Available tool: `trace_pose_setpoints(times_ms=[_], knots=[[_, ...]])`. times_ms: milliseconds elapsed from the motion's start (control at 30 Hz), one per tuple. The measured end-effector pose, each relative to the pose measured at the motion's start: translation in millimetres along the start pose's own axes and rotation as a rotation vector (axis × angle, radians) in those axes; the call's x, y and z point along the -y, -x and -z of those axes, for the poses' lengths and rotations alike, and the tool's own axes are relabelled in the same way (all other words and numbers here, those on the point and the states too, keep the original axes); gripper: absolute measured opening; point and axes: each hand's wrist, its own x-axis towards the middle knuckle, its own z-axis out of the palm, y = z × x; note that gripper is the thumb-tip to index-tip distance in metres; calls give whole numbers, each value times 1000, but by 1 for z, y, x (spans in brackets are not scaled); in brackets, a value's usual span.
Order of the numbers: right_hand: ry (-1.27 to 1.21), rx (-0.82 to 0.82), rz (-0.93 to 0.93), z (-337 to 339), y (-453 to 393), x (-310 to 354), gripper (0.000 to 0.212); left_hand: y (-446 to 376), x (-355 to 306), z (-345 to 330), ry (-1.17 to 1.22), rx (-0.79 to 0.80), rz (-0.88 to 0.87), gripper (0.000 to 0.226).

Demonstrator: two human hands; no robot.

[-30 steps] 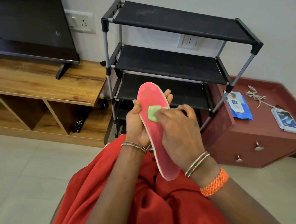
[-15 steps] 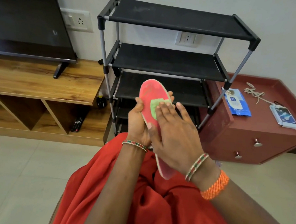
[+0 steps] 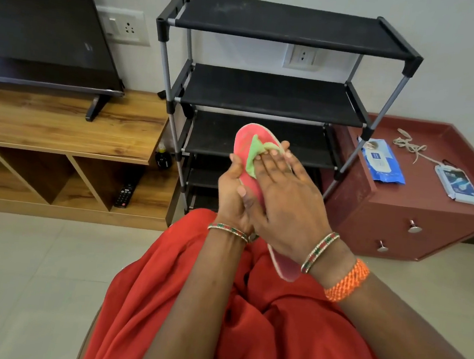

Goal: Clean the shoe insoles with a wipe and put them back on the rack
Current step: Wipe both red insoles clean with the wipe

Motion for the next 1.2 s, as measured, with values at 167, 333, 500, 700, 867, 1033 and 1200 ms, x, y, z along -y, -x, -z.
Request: trace_pose_setpoints(times_ms=[167, 333, 500, 700, 867, 1033, 1200], knots=[[-86, -134, -15, -1, -6, -7, 51, -5, 0, 7, -40, -39, -21, 72], [-309, -250, -142, 7, -21, -14, 19, 1, 0, -2, -93, -35, 13, 68], [-464, -235, -150, 14, -29, -28, 22, 5, -7, -4, -205, -48, 39, 31], [-590, -116, -126, 21, -34, -40, 26, 7, -11, -2, -211, 14, 84, 33], [-352, -66, -77, 22, -40, -45, 9, 9, -16, -4, -224, 21, 122, 34], [-695, -192, -197, 38, -40, -44, 11, 3, -17, 7, -211, -21, 47, 40], [-1161, 91, -332, 30, -40, -47, 5, 3, -15, 3, -166, -36, 64, 62]])
